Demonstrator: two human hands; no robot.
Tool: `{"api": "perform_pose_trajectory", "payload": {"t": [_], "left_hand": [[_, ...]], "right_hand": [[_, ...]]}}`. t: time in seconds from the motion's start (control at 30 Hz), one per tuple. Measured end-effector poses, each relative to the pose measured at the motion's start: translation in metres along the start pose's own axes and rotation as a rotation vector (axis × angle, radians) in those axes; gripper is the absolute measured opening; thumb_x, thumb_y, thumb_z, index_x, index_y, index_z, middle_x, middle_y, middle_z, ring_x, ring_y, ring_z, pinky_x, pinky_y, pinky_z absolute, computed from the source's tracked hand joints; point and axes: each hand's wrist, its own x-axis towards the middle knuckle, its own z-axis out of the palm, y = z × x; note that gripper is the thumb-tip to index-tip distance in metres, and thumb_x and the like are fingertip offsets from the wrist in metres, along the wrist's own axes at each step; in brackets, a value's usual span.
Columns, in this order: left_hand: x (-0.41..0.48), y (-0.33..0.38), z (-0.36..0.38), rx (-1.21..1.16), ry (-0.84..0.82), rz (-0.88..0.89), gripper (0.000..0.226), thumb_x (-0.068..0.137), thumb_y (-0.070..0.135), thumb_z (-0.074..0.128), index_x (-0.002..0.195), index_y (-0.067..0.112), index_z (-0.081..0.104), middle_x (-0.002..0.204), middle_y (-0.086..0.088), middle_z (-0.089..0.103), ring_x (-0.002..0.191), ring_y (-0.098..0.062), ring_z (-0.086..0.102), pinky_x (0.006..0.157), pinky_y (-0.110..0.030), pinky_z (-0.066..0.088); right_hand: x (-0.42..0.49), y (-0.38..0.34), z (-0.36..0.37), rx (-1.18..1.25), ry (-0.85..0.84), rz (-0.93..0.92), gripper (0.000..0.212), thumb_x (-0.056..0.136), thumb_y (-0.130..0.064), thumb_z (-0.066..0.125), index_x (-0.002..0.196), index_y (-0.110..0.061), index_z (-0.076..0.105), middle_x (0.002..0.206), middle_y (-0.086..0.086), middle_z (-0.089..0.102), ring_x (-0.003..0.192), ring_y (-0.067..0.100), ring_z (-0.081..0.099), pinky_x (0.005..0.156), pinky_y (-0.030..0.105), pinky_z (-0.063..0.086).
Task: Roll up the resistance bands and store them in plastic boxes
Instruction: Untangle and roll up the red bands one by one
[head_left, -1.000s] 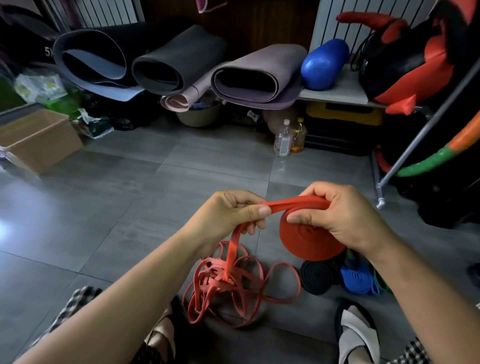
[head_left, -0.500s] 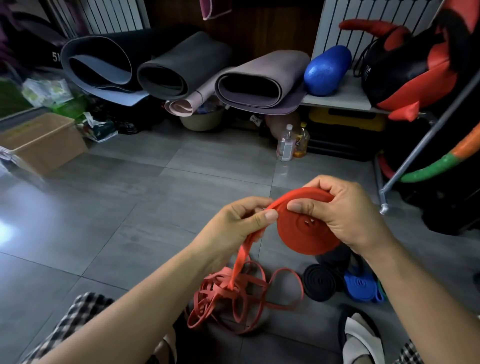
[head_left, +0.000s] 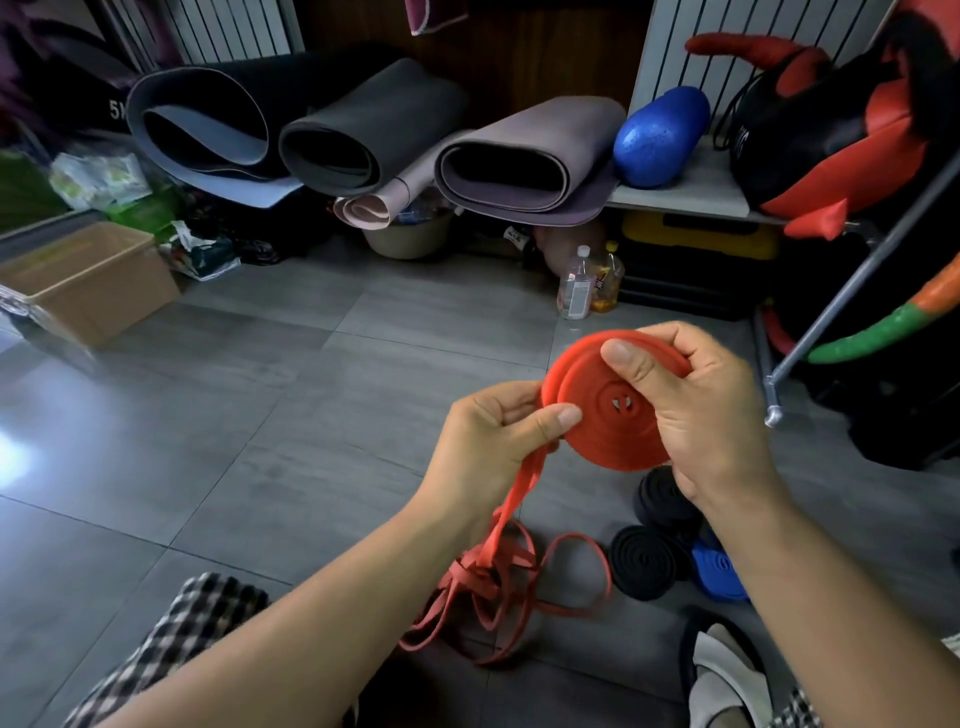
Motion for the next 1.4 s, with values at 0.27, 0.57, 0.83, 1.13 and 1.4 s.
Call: {"api": "perform_pose_trajectory", "payload": {"t": [0.27,0.57,0.83,1.13,1.4], "left_hand": [[0.015,0.028,-0.024,0.477,-0.029,0.263,0.010,0.081,0.004,0.067,0.086,0.012,0.071,0.075,-0.014,0.069,0.070,-0.022,0.062,0.074,-0.034,0.054],[0.015,0.023,-0.020,0.236,-0.075,0.120,0.025,0.078,-0.002,0.066,0.099,0.011,0.063,0.081,0.004,0.071,0.076,-0.005,0.066,0.074,-0.016,0.053],[0.015,0.019,-0.019,0.259,-0.027,0.151,0.015,0.082,-0.003,0.061,0.090,0.010,0.066,0.063,0.007,0.069,0.061,-0.004,0.064,0.067,-0.019,0.056],[0.012,0.016,-0.013,0.680,-0.183,0.194,0.013,0.079,0.007,0.070,0.089,0.013,0.064,0.088,-0.009,0.071,0.083,-0.017,0.068,0.084,-0.037,0.054],[0.034,-0.055,-0.061,0.966,-0.524,-0.072,0.044,0.094,0.002,0.048,0.137,0.005,0.040,0.139,-0.005,0.047,0.127,-0.019,0.045,0.097,-0.008,0.031]], "right_hand": [[0.013,-0.008,-0.006,-0.245,-0.337,-0.104,0.028,0.067,-0.040,0.074,0.090,-0.034,0.060,0.083,-0.015,0.065,0.078,-0.003,0.059,0.073,0.009,0.044],[0.013,-0.004,0.002,-0.189,-0.210,-0.181,0.012,0.072,-0.040,0.065,0.078,-0.030,0.064,0.069,-0.016,0.067,0.066,-0.002,0.059,0.064,0.011,0.044],[0.006,0.001,0.006,0.015,-0.123,-0.169,0.014,0.080,-0.027,0.066,0.093,-0.027,0.062,0.083,-0.016,0.067,0.080,-0.004,0.060,0.074,0.012,0.045],[0.011,-0.006,-0.013,-0.760,-0.518,-0.199,0.062,0.062,-0.073,0.053,0.076,-0.015,0.066,0.061,-0.001,0.061,0.063,0.013,0.056,0.060,0.027,0.041],[0.009,0.000,-0.039,-0.505,-0.457,-0.147,0.032,0.068,-0.047,0.065,0.067,-0.016,0.062,0.058,-0.009,0.060,0.052,0.003,0.052,0.051,0.012,0.037]]}}
